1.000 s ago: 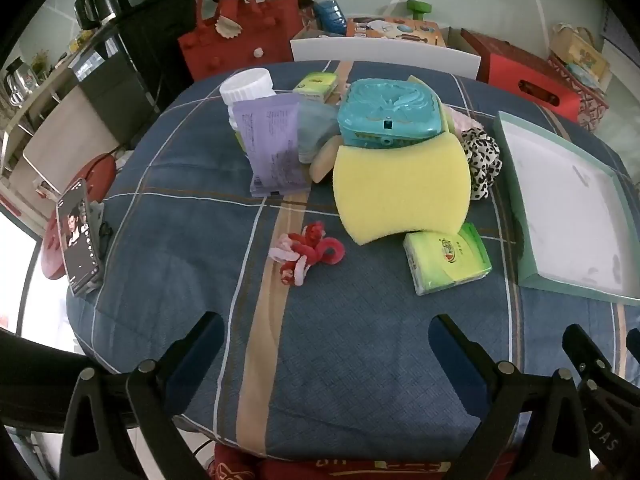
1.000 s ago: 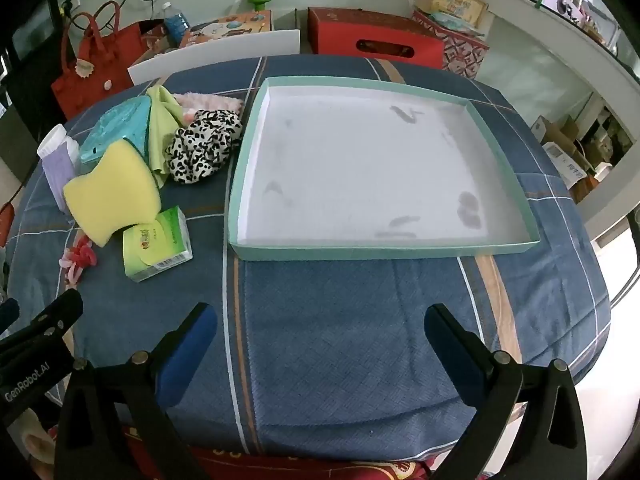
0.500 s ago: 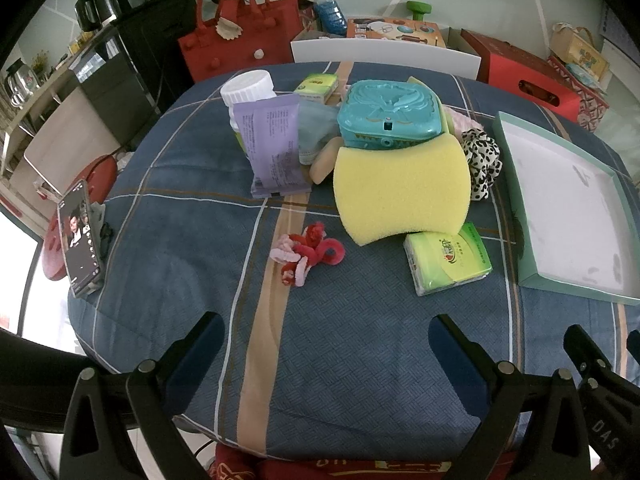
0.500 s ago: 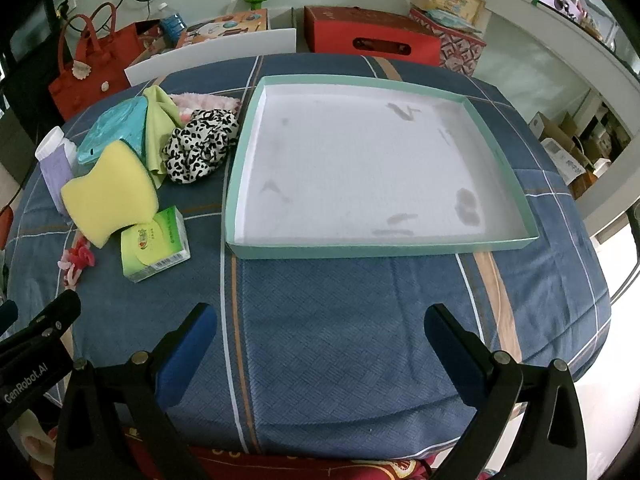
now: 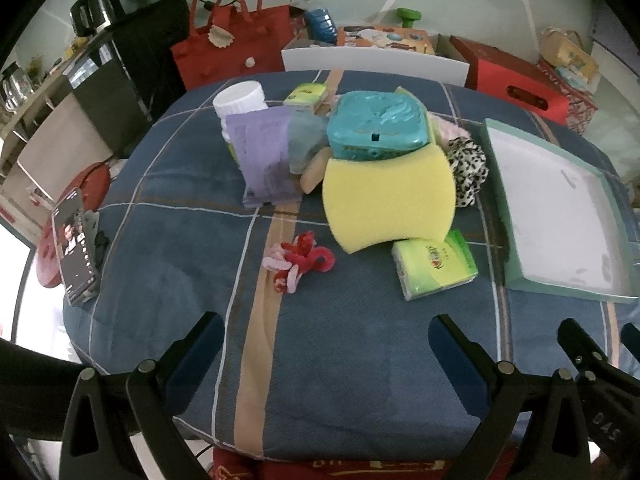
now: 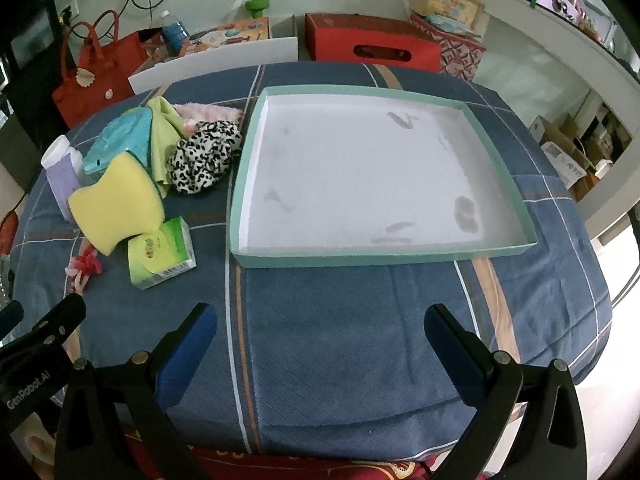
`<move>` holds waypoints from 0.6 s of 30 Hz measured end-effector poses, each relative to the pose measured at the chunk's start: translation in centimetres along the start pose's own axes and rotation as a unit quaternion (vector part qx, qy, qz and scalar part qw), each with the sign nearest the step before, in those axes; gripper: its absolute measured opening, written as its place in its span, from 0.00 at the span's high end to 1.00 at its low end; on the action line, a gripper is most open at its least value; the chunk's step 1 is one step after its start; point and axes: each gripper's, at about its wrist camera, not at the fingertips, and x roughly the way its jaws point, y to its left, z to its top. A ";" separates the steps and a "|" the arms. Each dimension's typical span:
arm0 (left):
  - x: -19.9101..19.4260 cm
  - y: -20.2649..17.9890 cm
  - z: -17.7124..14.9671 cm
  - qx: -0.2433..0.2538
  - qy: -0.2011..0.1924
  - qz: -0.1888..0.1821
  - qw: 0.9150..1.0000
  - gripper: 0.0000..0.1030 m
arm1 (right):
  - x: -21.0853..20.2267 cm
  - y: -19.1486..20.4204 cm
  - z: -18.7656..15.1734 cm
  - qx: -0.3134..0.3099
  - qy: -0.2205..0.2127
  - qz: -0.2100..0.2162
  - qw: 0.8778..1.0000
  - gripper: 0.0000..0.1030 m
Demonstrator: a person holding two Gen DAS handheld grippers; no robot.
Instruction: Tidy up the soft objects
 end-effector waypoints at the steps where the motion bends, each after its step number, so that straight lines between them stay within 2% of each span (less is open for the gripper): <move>1: -0.2 -0.1 0.1 0.004 -0.006 -0.003 1.000 0.00 | -0.1 0.1 0.1 -0.001 -0.002 0.002 1.000 0.00; 5: -0.8 -0.3 0.6 0.011 -0.021 -0.016 1.000 0.00 | -0.5 0.4 0.4 -0.008 -0.012 0.005 1.000 0.00; 6: -0.9 -0.4 0.8 0.015 -0.029 -0.010 0.999 0.00 | -0.6 0.5 0.5 -0.009 -0.015 0.007 1.000 0.00; 8: -0.9 0.0 1.2 0.010 -0.016 -0.014 1.000 0.00 | -0.8 0.6 0.7 -0.011 -0.019 0.008 1.000 0.00; 14: -0.8 0.7 2.5 0.001 -0.034 -0.007 0.999 0.00 | -0.6 1.0 1.3 -0.013 -0.025 0.018 0.999 0.00; 18: -0.6 1.3 3.3 -0.011 -0.038 -0.024 0.999 0.00 | -0.3 1.4 1.6 -0.012 -0.028 0.029 0.999 0.00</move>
